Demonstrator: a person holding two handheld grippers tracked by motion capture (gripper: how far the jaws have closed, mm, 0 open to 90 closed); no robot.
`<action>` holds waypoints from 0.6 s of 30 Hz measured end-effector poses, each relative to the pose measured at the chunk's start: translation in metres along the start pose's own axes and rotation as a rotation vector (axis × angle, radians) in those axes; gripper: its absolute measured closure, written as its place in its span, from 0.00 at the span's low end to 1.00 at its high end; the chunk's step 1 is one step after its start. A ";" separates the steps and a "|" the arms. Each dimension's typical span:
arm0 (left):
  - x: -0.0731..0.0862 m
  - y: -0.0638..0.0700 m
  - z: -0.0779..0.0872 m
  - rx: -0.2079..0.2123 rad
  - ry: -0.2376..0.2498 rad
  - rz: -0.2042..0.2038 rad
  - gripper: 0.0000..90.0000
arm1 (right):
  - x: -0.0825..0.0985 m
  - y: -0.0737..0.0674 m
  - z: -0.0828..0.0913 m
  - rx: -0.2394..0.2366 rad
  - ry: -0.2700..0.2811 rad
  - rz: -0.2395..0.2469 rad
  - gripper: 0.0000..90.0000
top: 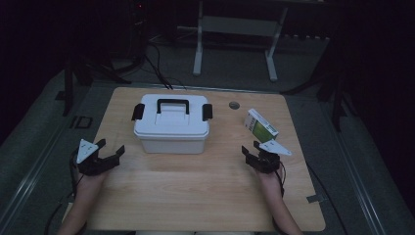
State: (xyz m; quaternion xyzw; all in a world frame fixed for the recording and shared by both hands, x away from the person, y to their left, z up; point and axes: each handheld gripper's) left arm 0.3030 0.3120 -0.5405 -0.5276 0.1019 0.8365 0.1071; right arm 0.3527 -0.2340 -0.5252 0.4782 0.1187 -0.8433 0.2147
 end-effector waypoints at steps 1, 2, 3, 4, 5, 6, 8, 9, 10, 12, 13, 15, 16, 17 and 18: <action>-0.005 0.000 -0.005 0.007 0.003 -0.015 0.29 | -0.002 -0.001 -0.004 -0.001 -0.001 0.009 0.53; -0.005 0.000 -0.005 0.007 0.003 -0.015 0.33 | -0.004 -0.002 -0.006 0.002 -0.002 0.015 0.55; -0.010 -0.001 -0.011 0.007 0.020 -0.024 0.40 | -0.006 -0.003 -0.011 0.005 0.002 0.024 0.59; -0.011 -0.002 -0.013 0.014 0.027 -0.021 0.45 | -0.008 -0.004 -0.014 -0.003 0.003 0.024 0.62; -0.013 -0.002 -0.015 0.021 0.028 -0.016 0.50 | -0.010 -0.005 -0.017 0.000 0.002 0.028 0.65; -0.013 -0.002 -0.015 0.021 0.028 -0.016 0.54 | -0.010 -0.005 -0.017 0.000 0.002 0.028 0.65; -0.018 -0.003 -0.026 0.021 0.015 -0.021 0.63 | -0.015 -0.009 -0.027 -0.012 0.001 0.039 0.72; -0.019 -0.004 -0.028 0.025 0.006 -0.017 0.67 | -0.018 -0.010 -0.032 -0.017 0.003 0.041 0.75; -0.019 -0.004 -0.028 0.025 0.006 -0.017 0.68 | -0.020 -0.011 -0.034 -0.026 0.001 0.038 0.77; -0.021 -0.004 -0.036 0.024 -0.007 -0.014 0.74 | -0.023 -0.014 -0.038 -0.027 0.002 0.038 0.83; -0.023 -0.004 -0.042 0.025 -0.022 -0.013 0.74 | -0.025 -0.015 -0.041 -0.030 0.000 0.041 0.85; -0.030 -0.003 -0.053 0.042 -0.044 -0.005 0.82 | -0.033 -0.024 -0.053 -0.059 -0.006 0.047 0.97; -0.031 -0.002 -0.056 0.052 -0.048 -0.003 0.87 | -0.035 -0.026 -0.057 -0.066 -0.007 0.045 1.00; -0.033 0.000 -0.059 0.045 -0.048 -0.010 0.89 | -0.037 -0.028 -0.060 -0.084 -0.011 0.045 1.00; -0.033 0.000 -0.059 0.045 -0.048 -0.010 0.91 | -0.039 -0.031 -0.064 -0.094 -0.012 0.037 1.00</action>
Point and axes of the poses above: each handheld gripper's, and its own axes: z roughly backward along the jaws, x roughly out of its underside, y roughly to its right, and after that the axes turned 5 degrees about -y, right-handed
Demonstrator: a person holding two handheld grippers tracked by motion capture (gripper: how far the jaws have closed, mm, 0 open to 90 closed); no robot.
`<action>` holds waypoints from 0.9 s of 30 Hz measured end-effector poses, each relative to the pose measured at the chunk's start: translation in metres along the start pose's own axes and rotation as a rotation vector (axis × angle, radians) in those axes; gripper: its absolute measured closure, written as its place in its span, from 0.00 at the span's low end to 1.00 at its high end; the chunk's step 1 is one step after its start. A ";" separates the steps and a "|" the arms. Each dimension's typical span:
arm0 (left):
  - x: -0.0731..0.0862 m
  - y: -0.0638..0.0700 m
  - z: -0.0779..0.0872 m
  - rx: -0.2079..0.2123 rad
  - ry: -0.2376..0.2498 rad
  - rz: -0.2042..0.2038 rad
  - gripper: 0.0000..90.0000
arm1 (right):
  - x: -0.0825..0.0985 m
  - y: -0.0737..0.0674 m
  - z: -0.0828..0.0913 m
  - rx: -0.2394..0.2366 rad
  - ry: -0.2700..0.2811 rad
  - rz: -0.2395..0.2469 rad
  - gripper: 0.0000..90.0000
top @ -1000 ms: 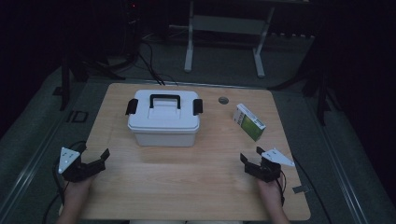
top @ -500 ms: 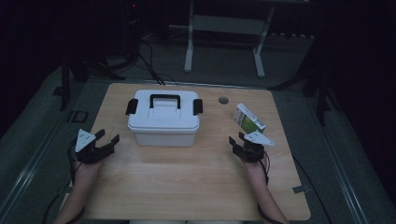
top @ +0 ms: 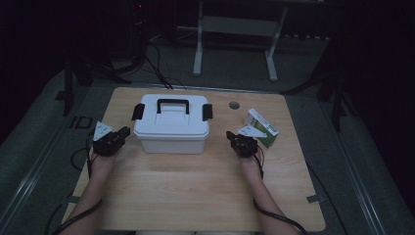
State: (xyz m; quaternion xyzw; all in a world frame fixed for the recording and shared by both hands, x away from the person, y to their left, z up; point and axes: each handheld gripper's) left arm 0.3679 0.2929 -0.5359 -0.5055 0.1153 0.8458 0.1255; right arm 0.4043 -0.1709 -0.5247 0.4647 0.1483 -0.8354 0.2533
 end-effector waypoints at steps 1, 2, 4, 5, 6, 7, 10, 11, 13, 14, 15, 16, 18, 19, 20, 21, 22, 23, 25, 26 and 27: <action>-0.002 0.001 -0.006 0.012 -0.009 0.009 0.94 | -0.002 -0.002 -0.005 -0.009 -0.001 -0.013 1.00; -0.003 0.003 -0.008 0.009 -0.003 0.010 0.96 | -0.004 -0.006 -0.010 -0.024 -0.002 -0.010 1.00; -0.004 0.004 -0.012 0.023 -0.006 0.013 0.99 | -0.009 -0.014 -0.020 -0.023 -0.013 0.012 1.00; -0.004 0.006 -0.014 0.023 -0.002 0.006 0.99 | -0.011 -0.018 -0.024 -0.034 -0.017 0.015 1.00; -0.005 0.007 -0.015 0.032 0.000 0.004 0.99 | -0.014 -0.022 -0.027 -0.035 -0.017 0.020 1.00; -0.005 0.007 -0.015 0.032 0.000 0.004 0.99 | -0.017 -0.025 -0.031 -0.040 -0.018 0.024 1.00; -0.008 0.008 -0.017 0.048 0.006 0.011 0.99 | -0.024 -0.031 -0.038 -0.052 -0.016 0.022 1.00; -0.008 0.007 -0.018 0.068 0.008 0.019 0.99 | -0.026 -0.032 -0.040 -0.053 -0.018 0.023 1.00; -0.010 0.009 -0.019 0.072 0.002 0.016 0.99 | -0.029 -0.032 -0.043 -0.059 -0.019 0.013 1.00; -0.010 0.009 -0.019 0.072 0.002 0.016 0.99 | -0.029 -0.032 -0.043 -0.059 -0.019 0.013 1.00; -0.010 0.009 -0.020 0.084 0.003 0.019 0.99 | -0.031 -0.032 -0.045 -0.053 -0.018 0.018 1.00; -0.010 0.010 -0.021 0.087 0.000 0.019 0.99 | -0.032 -0.032 -0.046 -0.058 -0.018 0.016 1.00; -0.012 0.011 -0.022 0.097 0.005 0.024 0.99 | -0.033 -0.032 -0.047 -0.062 -0.016 0.015 1.00; -0.014 0.014 -0.022 0.101 0.009 0.009 0.99 | -0.034 -0.032 -0.048 -0.078 -0.013 0.009 1.00; -0.014 0.014 -0.022 0.101 0.009 0.009 0.99 | -0.034 -0.032 -0.049 -0.087 -0.007 0.010 1.00; -0.016 0.017 -0.022 0.125 0.014 0.003 0.99 | -0.035 -0.033 -0.050 -0.085 -0.011 0.024 1.00; -0.018 0.019 -0.022 0.115 0.010 -0.008 0.99 | -0.036 -0.034 -0.050 -0.092 -0.013 0.029 1.00; -0.018 0.020 -0.022 0.113 0.007 -0.010 0.99 | -0.037 -0.035 -0.050 -0.100 -0.009 0.035 1.00; -0.017 0.019 -0.022 0.126 0.006 0.012 1.00 | -0.038 -0.035 -0.049 -0.094 -0.011 0.039 1.00; -0.017 0.019 -0.022 0.126 0.006 0.012 1.00 | -0.037 -0.034 -0.049 -0.109 -0.008 0.030 1.00; -0.017 0.021 -0.021 0.119 0.002 0.004 1.00 | -0.036 -0.033 -0.048 -0.115 -0.005 0.030 1.00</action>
Point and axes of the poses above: each handheld gripper's, and its own axes: z roughly backward along the jaws, x roughly out of its underside, y roughly to its right, and after that the axes turned 5 degrees about -y, right-handed
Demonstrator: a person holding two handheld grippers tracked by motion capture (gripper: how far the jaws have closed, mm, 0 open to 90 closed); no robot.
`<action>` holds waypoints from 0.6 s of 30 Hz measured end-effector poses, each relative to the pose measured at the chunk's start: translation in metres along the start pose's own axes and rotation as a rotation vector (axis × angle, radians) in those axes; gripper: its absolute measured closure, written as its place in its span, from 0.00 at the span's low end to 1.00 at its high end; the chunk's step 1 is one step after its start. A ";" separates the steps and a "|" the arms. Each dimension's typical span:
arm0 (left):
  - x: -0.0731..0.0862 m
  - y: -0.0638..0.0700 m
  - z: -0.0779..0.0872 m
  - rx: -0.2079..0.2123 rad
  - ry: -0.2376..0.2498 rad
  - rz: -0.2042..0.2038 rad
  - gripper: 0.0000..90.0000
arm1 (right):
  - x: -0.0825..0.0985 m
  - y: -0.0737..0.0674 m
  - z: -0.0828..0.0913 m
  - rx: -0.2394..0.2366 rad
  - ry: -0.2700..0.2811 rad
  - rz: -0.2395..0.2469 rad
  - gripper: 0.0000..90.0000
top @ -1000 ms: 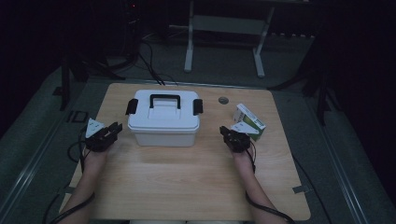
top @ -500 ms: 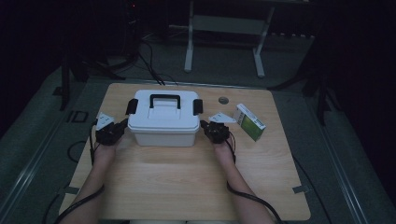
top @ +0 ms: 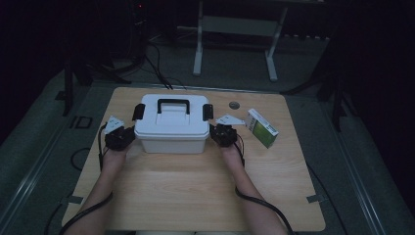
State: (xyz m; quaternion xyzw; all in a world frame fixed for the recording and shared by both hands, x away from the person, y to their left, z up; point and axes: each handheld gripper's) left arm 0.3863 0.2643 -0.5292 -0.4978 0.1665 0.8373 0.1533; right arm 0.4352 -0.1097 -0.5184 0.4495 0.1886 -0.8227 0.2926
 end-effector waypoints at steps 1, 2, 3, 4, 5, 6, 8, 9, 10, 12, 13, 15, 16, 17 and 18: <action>0.000 0.000 0.000 0.000 0.000 0.000 1.00 | 0.000 0.000 0.000 0.000 0.000 0.000 1.00; 0.000 0.001 0.001 0.003 -0.008 -0.013 1.00 | 0.001 -0.002 0.001 0.018 -0.005 0.016 1.00; 0.000 0.001 0.001 0.003 -0.008 -0.013 1.00 | 0.001 -0.002 0.002 0.019 -0.007 0.016 1.00; -0.001 0.002 0.001 0.012 -0.015 -0.018 1.00 | 0.001 -0.001 0.002 0.017 -0.007 0.017 1.00; -0.001 0.003 0.001 0.018 -0.020 -0.018 1.00 | 0.001 -0.001 0.003 0.014 -0.009 0.001 1.00; -0.001 0.004 0.001 0.020 -0.020 -0.020 1.00 | 0.002 0.000 0.004 0.015 -0.007 -0.007 1.00; -0.001 0.006 0.002 0.035 -0.020 -0.021 1.00 | 0.003 0.001 0.006 0.010 -0.009 -0.015 1.00; -0.001 0.006 0.002 0.035 -0.020 -0.021 1.00 | 0.004 0.001 0.007 0.012 -0.009 -0.012 1.00; 0.000 0.008 0.003 0.043 -0.023 -0.020 1.00 | 0.005 0.002 0.009 0.009 -0.011 -0.011 1.00; 0.000 0.011 0.003 0.051 -0.026 -0.027 1.00 | 0.006 0.002 0.013 0.014 -0.015 -0.002 1.00; 0.000 0.011 0.003 0.051 -0.026 -0.027 1.00 | 0.007 0.002 0.015 0.013 -0.017 -0.002 1.00; 0.001 0.015 0.004 0.065 -0.032 -0.031 1.00 | 0.009 0.002 0.017 0.017 -0.017 0.001 1.00; 0.001 0.017 0.004 0.069 -0.031 -0.036 1.00 | 0.010 0.003 0.020 0.019 -0.014 -0.001 1.00; 0.002 0.021 0.005 0.076 -0.034 -0.045 1.00 | 0.014 0.004 0.025 0.013 -0.014 -0.011 1.00; 0.002 0.023 0.006 0.075 -0.039 -0.056 1.00 | 0.015 0.005 0.027 0.007 -0.011 -0.017 1.00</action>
Point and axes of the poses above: each handheld gripper's, and its own axes: z roughly backward along the jaws, x roughly out of its underside, y roughly to its right, and after that the axes turned 5 degrees about -y, right-handed
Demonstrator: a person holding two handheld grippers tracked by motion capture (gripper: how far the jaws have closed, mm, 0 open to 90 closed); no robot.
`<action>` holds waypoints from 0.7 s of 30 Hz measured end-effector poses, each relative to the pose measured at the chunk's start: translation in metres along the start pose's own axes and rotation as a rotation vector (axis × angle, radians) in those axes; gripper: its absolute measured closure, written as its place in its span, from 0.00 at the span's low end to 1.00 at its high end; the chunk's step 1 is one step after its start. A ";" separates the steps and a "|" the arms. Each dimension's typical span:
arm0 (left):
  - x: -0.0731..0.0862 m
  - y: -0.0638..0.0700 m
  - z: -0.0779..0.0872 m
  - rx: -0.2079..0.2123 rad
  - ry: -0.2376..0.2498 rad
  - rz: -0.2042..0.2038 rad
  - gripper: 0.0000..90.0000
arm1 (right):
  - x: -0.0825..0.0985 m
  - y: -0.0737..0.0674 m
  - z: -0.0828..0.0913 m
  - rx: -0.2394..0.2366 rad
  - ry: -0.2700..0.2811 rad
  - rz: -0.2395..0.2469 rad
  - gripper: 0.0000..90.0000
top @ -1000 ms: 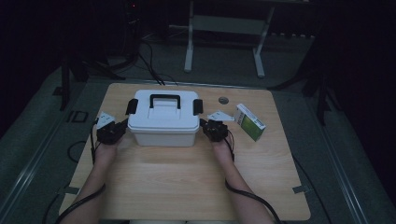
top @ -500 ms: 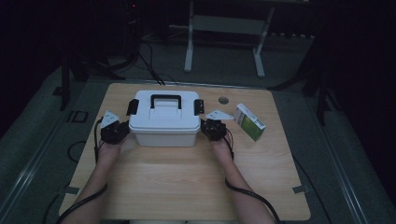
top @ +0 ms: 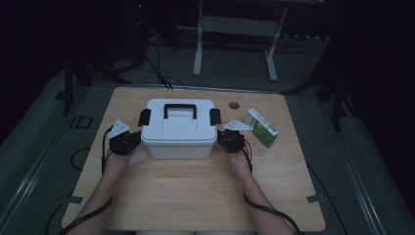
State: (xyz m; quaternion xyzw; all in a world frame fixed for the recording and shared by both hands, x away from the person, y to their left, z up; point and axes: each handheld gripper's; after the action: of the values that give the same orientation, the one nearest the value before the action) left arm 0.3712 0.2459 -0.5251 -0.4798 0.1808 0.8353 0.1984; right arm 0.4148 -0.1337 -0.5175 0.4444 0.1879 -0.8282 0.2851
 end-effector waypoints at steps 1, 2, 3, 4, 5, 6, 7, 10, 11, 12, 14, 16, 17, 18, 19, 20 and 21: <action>0.000 0.002 0.000 0.007 -0.003 -0.003 1.00 | 0.002 0.000 0.002 -0.003 0.001 -0.005 1.00; 0.000 0.004 0.000 0.011 -0.003 -0.004 1.00 | 0.003 0.001 0.005 -0.001 0.000 -0.007 1.00; 0.000 0.004 0.000 0.011 -0.003 -0.004 1.00 | 0.004 0.001 0.008 -0.001 -0.003 -0.002 1.00; 0.000 0.008 0.001 0.020 -0.010 -0.014 1.00 | 0.006 0.001 0.010 0.000 -0.003 0.001 1.00; 0.000 0.008 0.001 0.020 -0.010 -0.014 1.00 | 0.006 0.001 0.010 0.000 -0.003 0.001 1.00; 0.000 0.012 0.001 0.029 -0.014 -0.018 1.00 | 0.009 0.002 0.015 -0.001 -0.003 0.003 1.00; 0.000 0.012 0.001 0.029 -0.014 -0.018 1.00 | 0.009 0.002 0.015 -0.001 -0.003 0.003 1.00; 0.003 0.020 0.004 0.052 -0.013 -0.026 1.00 | 0.016 0.005 0.024 -0.018 0.006 -0.019 1.00; 0.003 0.020 0.004 0.052 -0.013 -0.026 1.00 | 0.016 0.005 0.024 -0.018 0.006 -0.019 1.00; 0.005 0.023 0.005 0.060 -0.010 -0.029 1.00 | 0.020 0.005 0.030 -0.022 0.007 -0.017 1.00; 0.007 0.026 0.006 0.076 -0.008 -0.016 1.00 | 0.023 0.004 0.034 -0.022 0.009 -0.020 1.00; 0.007 0.031 0.006 0.079 -0.009 -0.036 1.00 | 0.026 0.004 0.039 -0.018 0.010 -0.023 1.00; 0.007 0.031 0.006 0.079 -0.009 -0.036 1.00 | 0.026 0.004 0.039 -0.018 0.010 -0.023 1.00; 0.008 0.036 0.007 0.088 -0.012 -0.045 1.00 | 0.030 0.004 0.045 -0.013 0.012 -0.028 1.00; 0.008 0.036 0.007 0.088 -0.012 -0.045 1.00 | 0.030 0.004 0.045 -0.013 0.012 -0.028 1.00; 0.009 0.040 0.008 0.101 -0.015 -0.052 1.00 | 0.034 0.005 0.050 -0.017 0.015 -0.031 1.00; 0.009 0.040 0.008 0.101 -0.015 -0.052 1.00 | 0.034 0.005 0.050 -0.017 0.015 -0.031 1.00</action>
State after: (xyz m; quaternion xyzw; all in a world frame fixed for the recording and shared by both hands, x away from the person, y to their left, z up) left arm 0.3415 0.2171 -0.5247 -0.4673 0.2089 0.8232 0.2455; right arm 0.3716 -0.1763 -0.5192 0.4451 0.2040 -0.8276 0.2746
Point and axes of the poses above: each handheld gripper's, and its own axes: z roughly backward along the jaws, x roughly out of its underside, y roughly to its right, and after that the axes turned 5 degrees about -y, right-handed
